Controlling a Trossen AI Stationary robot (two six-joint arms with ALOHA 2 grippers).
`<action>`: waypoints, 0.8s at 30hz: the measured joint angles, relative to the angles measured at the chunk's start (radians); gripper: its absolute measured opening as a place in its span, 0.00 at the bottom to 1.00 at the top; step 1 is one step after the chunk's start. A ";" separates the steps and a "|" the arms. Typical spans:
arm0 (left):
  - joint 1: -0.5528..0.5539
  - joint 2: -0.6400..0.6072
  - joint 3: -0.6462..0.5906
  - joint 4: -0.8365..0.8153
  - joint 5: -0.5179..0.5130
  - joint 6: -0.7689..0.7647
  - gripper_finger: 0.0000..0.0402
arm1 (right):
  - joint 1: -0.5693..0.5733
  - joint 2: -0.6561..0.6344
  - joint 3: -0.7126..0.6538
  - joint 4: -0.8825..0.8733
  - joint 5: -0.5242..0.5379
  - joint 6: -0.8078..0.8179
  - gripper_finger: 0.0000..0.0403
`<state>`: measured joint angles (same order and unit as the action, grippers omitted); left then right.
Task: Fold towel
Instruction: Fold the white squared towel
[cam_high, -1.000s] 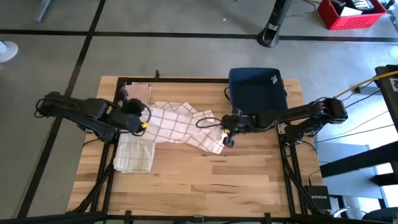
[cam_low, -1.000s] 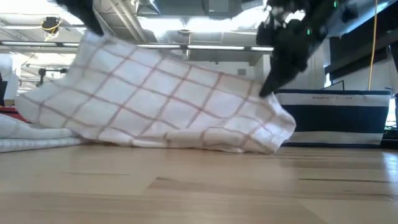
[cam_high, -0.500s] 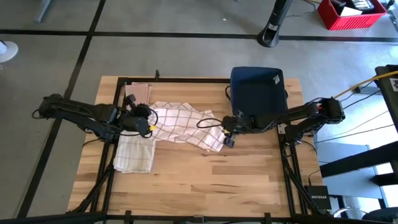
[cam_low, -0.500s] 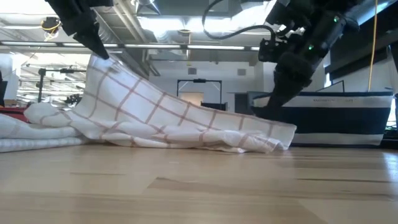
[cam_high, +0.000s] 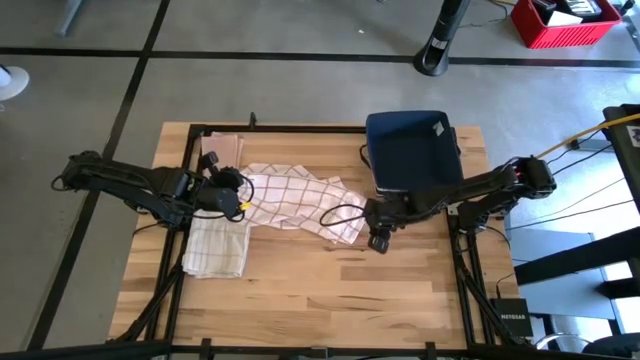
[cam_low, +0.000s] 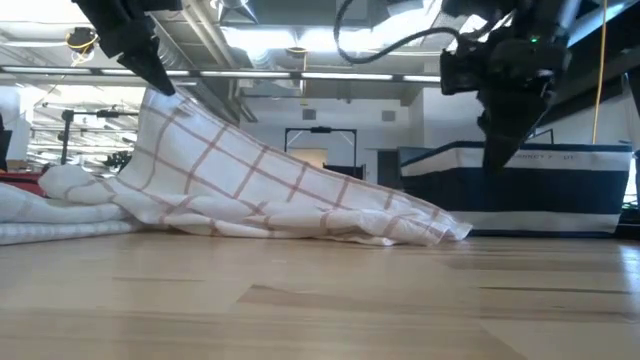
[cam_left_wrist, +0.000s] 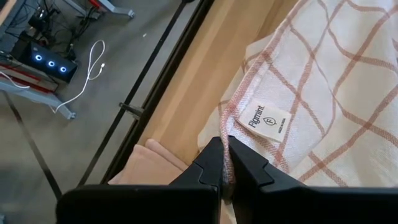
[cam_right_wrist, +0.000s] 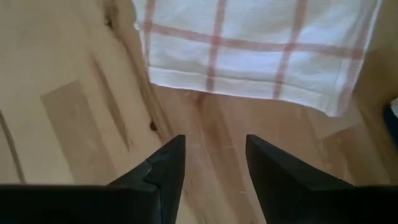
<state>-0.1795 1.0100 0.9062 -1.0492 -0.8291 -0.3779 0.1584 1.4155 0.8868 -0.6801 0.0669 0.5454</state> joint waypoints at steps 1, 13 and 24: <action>0.000 0.000 0.000 0.000 0.000 0.000 0.02 | 0.019 0.000 -0.008 0.008 0.020 0.025 0.42; -0.003 0.000 0.000 0.017 0.000 0.000 0.02 | 0.152 0.001 -0.401 0.578 0.459 0.264 0.41; -0.003 0.000 0.000 0.025 0.000 -0.007 0.02 | 0.149 0.010 -0.573 0.819 0.698 0.270 0.41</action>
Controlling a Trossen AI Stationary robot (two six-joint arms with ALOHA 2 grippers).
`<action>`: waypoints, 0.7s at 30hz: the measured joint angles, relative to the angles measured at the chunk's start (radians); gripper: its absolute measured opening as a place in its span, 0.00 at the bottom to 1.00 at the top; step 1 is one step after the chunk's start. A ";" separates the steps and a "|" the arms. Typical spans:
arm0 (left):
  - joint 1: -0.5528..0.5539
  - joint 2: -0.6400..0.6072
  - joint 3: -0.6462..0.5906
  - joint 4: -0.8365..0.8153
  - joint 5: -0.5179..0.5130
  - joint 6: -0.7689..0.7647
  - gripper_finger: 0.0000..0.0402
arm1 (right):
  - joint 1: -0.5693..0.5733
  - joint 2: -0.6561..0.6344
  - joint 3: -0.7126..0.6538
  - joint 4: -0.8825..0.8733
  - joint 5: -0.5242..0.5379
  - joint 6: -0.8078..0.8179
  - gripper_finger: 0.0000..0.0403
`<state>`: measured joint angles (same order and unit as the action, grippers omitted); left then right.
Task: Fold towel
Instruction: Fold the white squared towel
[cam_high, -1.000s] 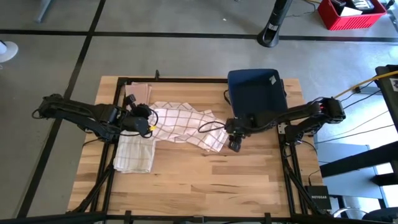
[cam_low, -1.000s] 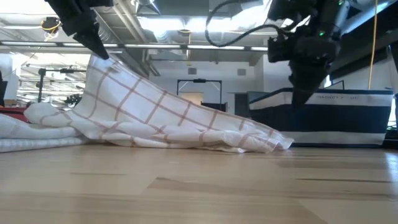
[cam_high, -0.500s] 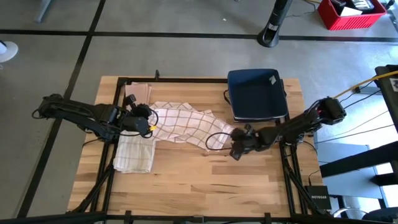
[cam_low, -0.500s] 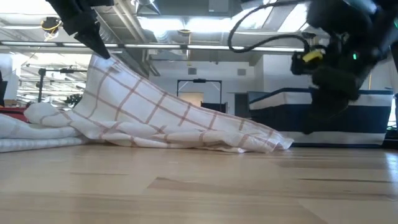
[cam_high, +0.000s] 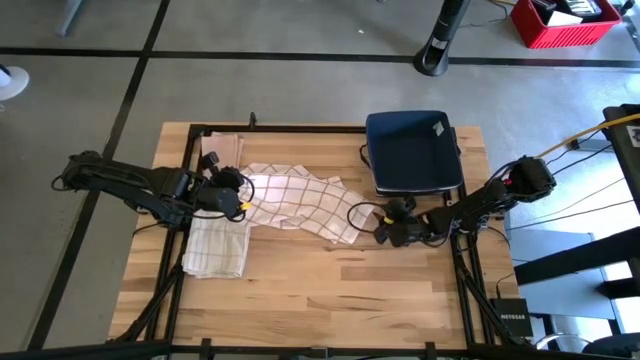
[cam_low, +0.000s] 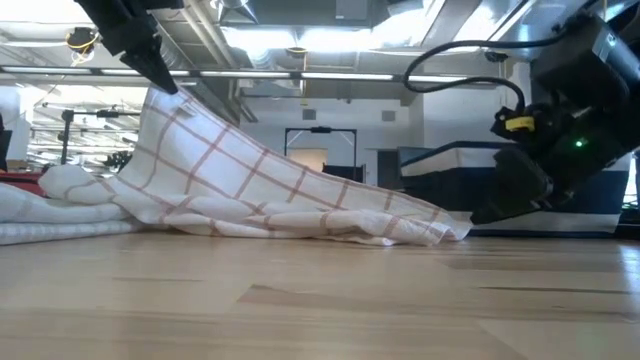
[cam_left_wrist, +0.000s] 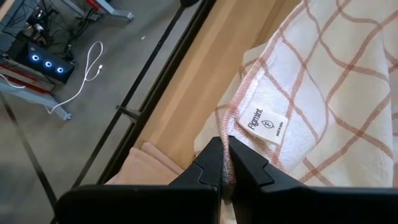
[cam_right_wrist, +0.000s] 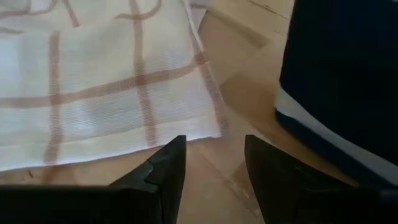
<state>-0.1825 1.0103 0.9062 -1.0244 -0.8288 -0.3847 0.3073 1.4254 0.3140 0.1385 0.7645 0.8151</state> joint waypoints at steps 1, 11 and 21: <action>0.000 0.000 0.000 0.000 0.000 0.000 0.02 | 0.000 0.000 -0.002 0.002 0.001 -0.003 0.41; 0.000 0.000 0.000 0.044 0.000 0.034 0.02 | -0.001 0.121 -0.003 0.124 0.007 -0.053 0.41; 0.000 0.000 0.000 0.041 0.000 0.028 0.02 | -0.089 0.184 -0.002 0.243 -0.007 -0.072 0.41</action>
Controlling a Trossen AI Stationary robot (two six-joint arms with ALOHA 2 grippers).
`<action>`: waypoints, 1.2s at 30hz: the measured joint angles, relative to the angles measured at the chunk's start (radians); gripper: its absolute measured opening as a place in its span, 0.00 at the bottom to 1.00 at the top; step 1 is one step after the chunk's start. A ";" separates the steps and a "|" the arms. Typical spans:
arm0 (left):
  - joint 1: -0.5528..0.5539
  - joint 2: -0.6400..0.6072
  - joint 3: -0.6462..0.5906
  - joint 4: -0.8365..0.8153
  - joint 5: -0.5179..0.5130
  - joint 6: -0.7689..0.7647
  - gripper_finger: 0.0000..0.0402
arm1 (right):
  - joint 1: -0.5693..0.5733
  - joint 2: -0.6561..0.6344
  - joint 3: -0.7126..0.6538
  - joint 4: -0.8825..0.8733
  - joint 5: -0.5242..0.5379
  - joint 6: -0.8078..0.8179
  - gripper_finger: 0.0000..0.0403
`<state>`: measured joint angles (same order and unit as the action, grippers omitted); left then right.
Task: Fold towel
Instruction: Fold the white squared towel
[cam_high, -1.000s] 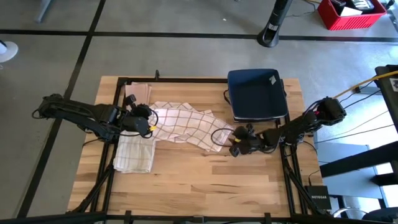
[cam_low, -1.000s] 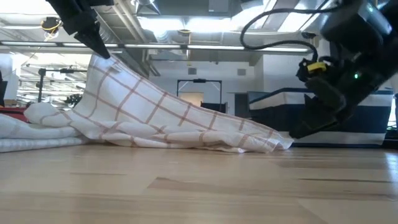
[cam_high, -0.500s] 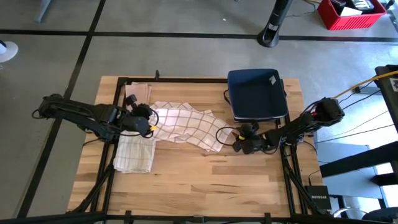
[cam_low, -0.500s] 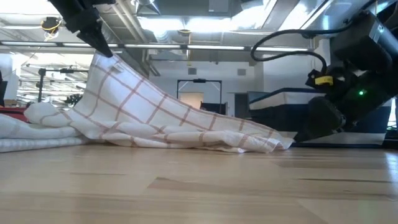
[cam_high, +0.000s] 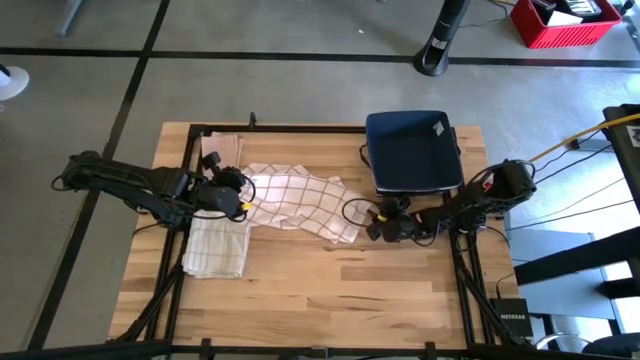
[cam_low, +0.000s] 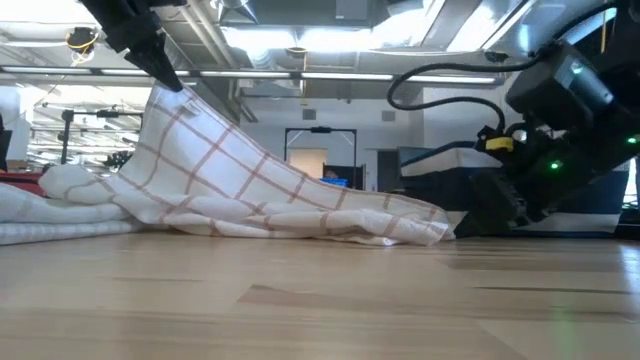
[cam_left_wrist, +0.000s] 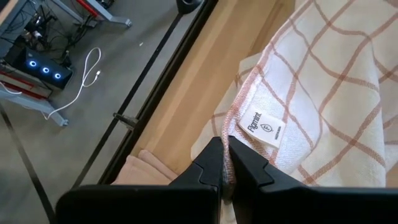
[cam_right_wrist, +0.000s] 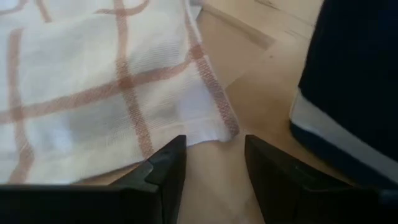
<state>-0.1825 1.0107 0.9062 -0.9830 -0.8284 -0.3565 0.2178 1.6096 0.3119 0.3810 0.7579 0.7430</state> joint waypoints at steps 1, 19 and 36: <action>0.000 0.000 0.000 0.000 0.000 -0.001 0.02 | -0.011 0.001 0.000 0.010 -0.007 -0.012 0.41; 0.000 0.000 0.000 0.000 0.008 0.016 0.02 | -0.043 -0.019 0.001 0.213 -0.339 -0.037 0.41; 0.000 0.000 0.000 -0.001 0.094 0.014 0.02 | 0.054 0.132 0.198 0.188 -0.726 -0.093 0.41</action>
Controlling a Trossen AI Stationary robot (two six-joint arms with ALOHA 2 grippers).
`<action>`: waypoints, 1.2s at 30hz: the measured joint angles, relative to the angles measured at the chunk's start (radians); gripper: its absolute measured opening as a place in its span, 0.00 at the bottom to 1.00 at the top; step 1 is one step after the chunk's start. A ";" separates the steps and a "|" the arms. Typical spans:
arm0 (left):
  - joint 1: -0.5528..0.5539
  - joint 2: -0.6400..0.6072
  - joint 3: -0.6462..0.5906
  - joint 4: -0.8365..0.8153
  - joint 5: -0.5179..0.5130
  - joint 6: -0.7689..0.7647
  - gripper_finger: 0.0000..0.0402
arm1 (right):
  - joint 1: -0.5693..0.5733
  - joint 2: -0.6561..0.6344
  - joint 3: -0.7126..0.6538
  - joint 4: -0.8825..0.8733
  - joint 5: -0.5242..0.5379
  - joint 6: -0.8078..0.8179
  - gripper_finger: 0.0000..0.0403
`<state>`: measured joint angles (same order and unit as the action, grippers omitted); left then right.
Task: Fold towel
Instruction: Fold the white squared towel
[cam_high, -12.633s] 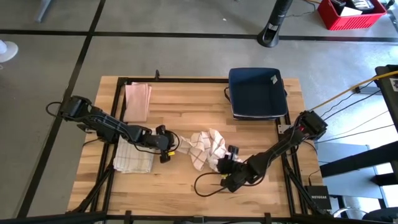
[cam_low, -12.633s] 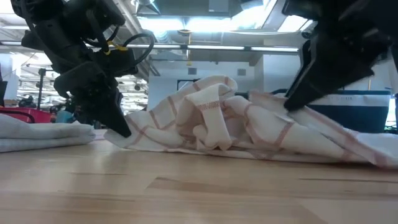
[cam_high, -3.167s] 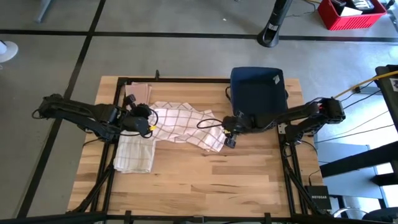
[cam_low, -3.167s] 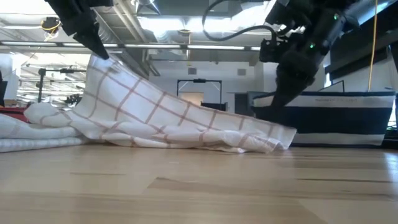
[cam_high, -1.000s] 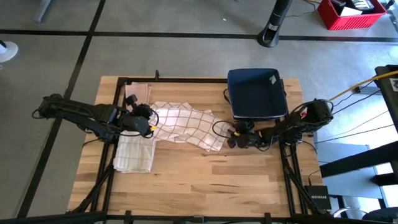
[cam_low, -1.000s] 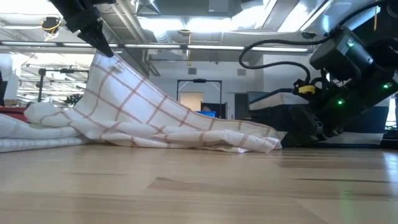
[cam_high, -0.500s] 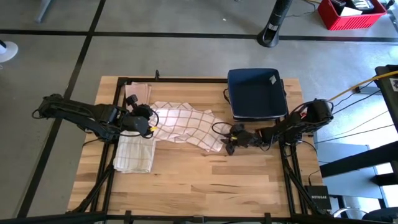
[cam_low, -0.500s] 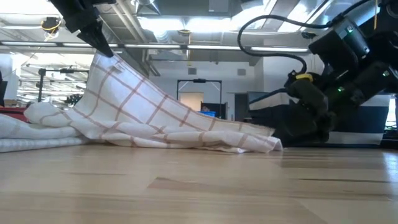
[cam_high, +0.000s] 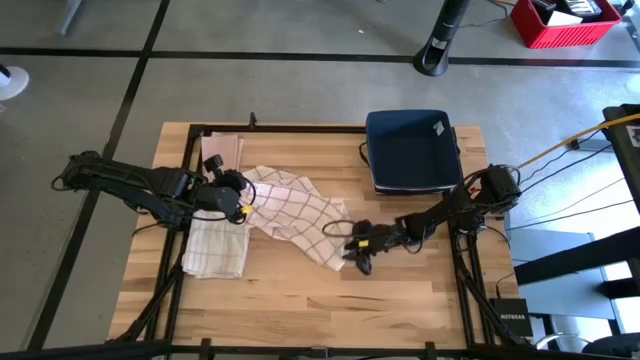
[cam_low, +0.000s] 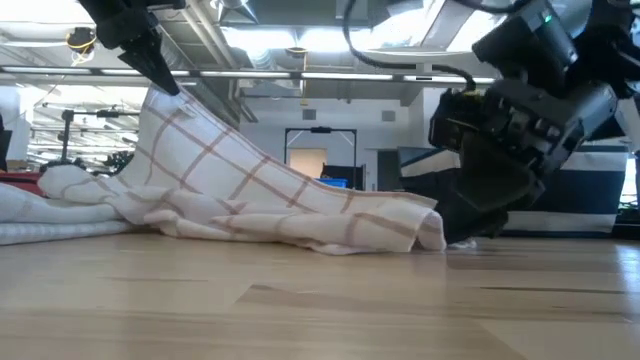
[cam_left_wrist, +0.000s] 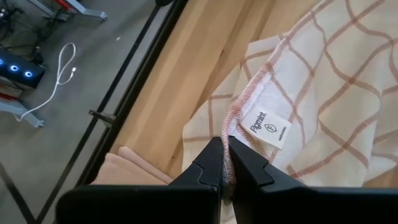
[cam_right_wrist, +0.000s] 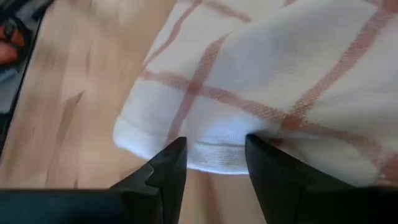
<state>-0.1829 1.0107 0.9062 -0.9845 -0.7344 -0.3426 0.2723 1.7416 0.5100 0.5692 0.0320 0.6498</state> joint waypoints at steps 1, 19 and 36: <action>0.000 0.000 0.000 0.000 0.003 0.001 0.02 | 0.009 -0.005 0.014 -0.026 0.000 0.000 0.41; 0.000 0.000 0.000 0.002 0.003 0.002 0.02 | 0.018 -0.405 -0.024 -0.655 0.209 0.087 0.41; 0.000 0.000 0.000 0.001 0.003 0.002 0.02 | 0.018 -0.152 -0.157 -0.071 0.175 0.076 0.41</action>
<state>-0.1827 1.0107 0.9062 -0.9835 -0.7311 -0.3405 0.2901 1.5899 0.3531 0.4985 0.2069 0.7254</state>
